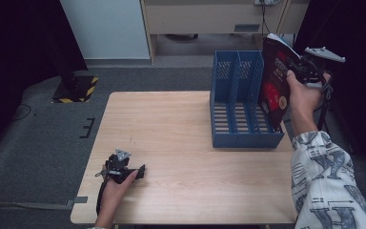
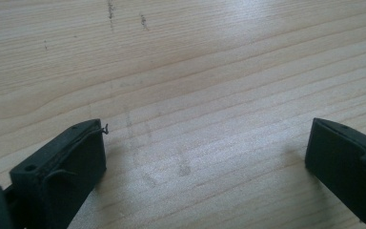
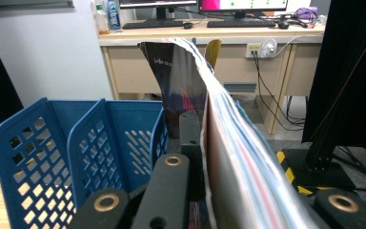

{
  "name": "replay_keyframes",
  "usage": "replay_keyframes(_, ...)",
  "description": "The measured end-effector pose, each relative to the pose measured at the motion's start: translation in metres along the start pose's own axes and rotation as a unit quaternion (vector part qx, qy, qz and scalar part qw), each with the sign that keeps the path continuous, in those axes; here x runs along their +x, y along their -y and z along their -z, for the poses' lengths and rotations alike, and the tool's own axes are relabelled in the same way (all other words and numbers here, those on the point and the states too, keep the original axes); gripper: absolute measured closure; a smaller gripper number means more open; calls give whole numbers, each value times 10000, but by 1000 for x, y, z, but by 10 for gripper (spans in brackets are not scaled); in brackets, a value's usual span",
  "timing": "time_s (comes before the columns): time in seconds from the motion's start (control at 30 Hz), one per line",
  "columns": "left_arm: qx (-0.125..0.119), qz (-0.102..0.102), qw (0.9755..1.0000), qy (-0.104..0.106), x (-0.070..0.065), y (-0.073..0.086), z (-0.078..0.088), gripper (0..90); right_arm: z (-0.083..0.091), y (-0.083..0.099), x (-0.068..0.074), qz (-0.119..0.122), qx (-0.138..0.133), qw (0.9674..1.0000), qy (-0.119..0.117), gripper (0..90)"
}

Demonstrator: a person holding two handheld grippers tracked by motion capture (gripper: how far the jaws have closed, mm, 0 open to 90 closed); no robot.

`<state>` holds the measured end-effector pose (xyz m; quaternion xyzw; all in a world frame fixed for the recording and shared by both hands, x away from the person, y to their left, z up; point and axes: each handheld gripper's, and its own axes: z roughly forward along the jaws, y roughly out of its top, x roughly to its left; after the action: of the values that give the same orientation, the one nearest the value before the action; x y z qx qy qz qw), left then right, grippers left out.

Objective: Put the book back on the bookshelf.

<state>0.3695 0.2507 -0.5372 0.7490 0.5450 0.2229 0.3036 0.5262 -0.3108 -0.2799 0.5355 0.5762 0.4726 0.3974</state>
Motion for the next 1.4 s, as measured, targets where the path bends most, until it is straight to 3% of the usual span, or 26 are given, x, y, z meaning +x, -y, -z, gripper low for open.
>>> replay_keyframes(0.43,12,-13,10000,2,0,0,0,0,-5,16,0,1,-136,9999,72,869)
replay_keyframes(0.97,15,-34,10000,16,0,-1,-1,0,-16,44,4,92,82,9999,70,869)
replay_keyframes(1.4,17,-44,10000,23,-1,-1,-1,0,-16,61,6,81,177,9998,-82,867)
